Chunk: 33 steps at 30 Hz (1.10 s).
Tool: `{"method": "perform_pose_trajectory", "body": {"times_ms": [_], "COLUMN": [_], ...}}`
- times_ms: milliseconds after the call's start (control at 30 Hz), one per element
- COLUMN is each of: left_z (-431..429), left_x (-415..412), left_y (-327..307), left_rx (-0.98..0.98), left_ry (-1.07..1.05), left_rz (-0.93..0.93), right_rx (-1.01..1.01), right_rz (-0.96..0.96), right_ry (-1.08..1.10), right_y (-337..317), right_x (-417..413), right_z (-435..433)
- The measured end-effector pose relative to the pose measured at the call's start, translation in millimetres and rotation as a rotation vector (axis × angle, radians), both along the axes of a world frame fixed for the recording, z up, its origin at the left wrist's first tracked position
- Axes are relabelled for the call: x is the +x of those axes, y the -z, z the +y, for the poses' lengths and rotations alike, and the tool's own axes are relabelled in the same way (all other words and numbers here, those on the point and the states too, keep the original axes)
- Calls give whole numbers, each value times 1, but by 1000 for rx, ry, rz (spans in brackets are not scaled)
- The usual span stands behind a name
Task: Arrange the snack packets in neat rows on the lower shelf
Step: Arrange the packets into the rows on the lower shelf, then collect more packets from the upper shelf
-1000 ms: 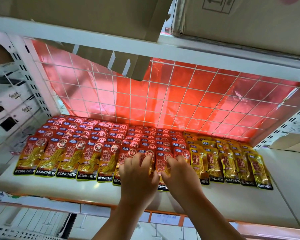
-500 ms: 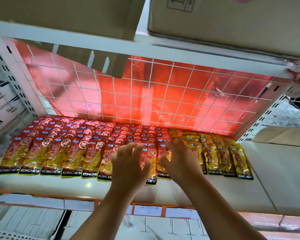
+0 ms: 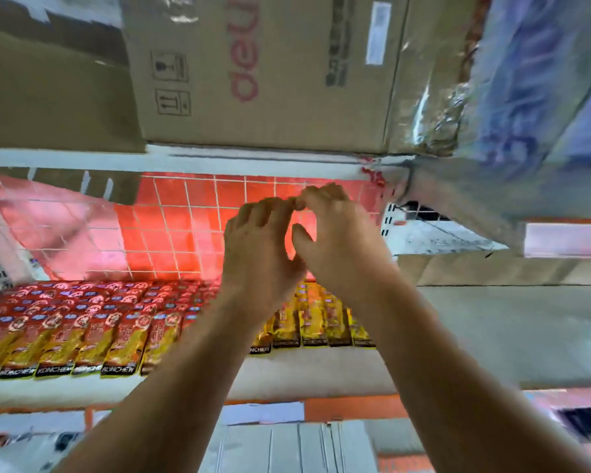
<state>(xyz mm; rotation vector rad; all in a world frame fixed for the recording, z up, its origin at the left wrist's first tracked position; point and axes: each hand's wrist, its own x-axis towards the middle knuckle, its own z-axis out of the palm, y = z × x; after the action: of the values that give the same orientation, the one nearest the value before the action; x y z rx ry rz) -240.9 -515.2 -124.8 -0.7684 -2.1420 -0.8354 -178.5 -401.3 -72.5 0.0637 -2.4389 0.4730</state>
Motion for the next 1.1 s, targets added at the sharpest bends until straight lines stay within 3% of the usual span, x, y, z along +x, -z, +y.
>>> {"method": "perform_pose_trajectory", "body": {"times_ms": [200, 333, 467, 633, 700, 800, 1100], "left_z": [104, 168, 224, 273, 292, 318, 399], "left_x": [85, 120, 147, 147, 144, 138, 123], "left_y": [-81, -109, -125, -132, -137, -148, -168], "left_rx": [16, -61, -263, -567, -659, -752, -952], "left_ry": [124, 251, 359, 300, 260, 235, 300], "left_rz": [147, 93, -73, -377, -384, -390, -330], "right_rx": [29, 24, 36, 172, 211, 85, 87], "right_rz": [116, 77, -26, -266, -268, -226, -272], "right_ry": [106, 151, 226, 329, 372, 349, 281], "right_y": [-70, -85, -80, -60, -55, -54, -73], "right_x": [97, 151, 188, 192, 187, 177, 169], "right_z": [103, 171, 239, 311, 333, 357, 442]}}
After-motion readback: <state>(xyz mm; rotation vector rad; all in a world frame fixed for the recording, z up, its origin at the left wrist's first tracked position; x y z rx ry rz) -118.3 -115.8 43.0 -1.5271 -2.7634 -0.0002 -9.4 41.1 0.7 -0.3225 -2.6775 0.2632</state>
